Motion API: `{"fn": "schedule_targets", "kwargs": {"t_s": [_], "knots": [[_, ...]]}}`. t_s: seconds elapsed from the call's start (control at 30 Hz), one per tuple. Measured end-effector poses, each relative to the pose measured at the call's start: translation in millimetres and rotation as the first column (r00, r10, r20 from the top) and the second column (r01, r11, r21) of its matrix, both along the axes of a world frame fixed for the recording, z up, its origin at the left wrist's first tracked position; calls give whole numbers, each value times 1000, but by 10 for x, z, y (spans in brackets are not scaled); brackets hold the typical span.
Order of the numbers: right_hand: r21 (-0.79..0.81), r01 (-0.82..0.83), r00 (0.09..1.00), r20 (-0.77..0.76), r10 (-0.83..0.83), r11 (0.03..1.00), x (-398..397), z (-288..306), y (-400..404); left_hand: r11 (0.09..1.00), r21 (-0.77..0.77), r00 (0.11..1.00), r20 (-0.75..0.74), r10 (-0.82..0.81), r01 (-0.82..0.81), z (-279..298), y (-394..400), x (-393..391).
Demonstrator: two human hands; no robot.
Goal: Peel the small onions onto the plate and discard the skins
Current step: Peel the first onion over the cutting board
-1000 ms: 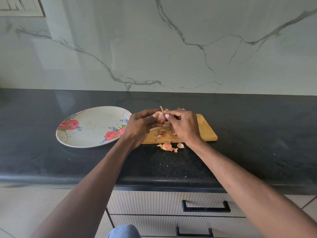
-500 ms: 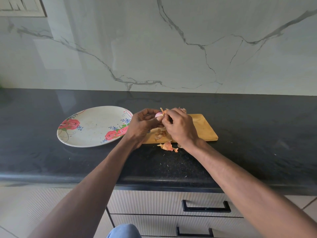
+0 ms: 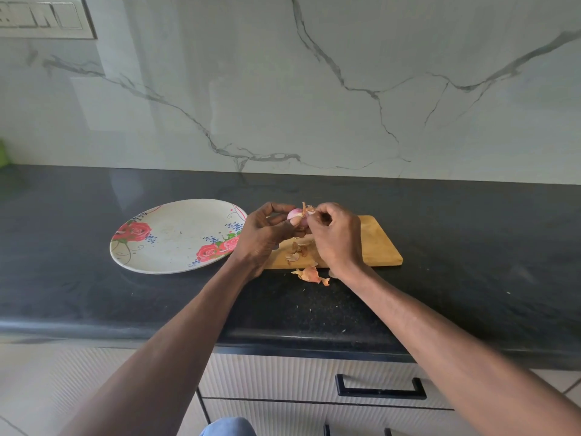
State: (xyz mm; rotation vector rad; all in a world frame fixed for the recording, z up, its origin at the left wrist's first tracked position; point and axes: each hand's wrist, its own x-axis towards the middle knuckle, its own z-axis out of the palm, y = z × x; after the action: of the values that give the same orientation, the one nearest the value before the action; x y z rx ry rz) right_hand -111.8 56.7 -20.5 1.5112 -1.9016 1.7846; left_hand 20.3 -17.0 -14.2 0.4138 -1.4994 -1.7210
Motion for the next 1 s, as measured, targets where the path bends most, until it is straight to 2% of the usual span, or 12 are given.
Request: {"fn": "schedule_targets", "kwargs": {"t_s": [0.13, 0.33, 0.53, 0.67, 0.77, 0.87, 1.0], "knots": [[61, -74, 988, 144, 64, 995, -50, 15, -3, 999, 31, 999, -19, -40, 41, -19, -44, 4], [67, -102, 993, 72, 98, 992, -13, 69, 32, 998, 59, 1000, -26, -17, 19, -24, -52, -12], [89, -96, 993, 84, 88, 991, -53, 78, 43, 998, 62, 999, -23, -29, 31, -9, -42, -17], [93, -13, 997, -79, 21, 996, -29, 16, 13, 1000, -10, 998, 54, 24, -23, -33, -38, -34], [95, 43, 991, -130, -31, 995, -35, -3, -9, 998, -57, 996, 89, 14, -9, -37, -50, -41], [120, 40, 992, -120, -26, 992, -26, -28, -32, 999, -53, 996, 91, 18, -13, -44, -64, -45], [154, 39, 999, -31, -35, 987, -28, -20, -41, 998, -58, 996, 89, 26, -21, -50, -64, -40]]}}
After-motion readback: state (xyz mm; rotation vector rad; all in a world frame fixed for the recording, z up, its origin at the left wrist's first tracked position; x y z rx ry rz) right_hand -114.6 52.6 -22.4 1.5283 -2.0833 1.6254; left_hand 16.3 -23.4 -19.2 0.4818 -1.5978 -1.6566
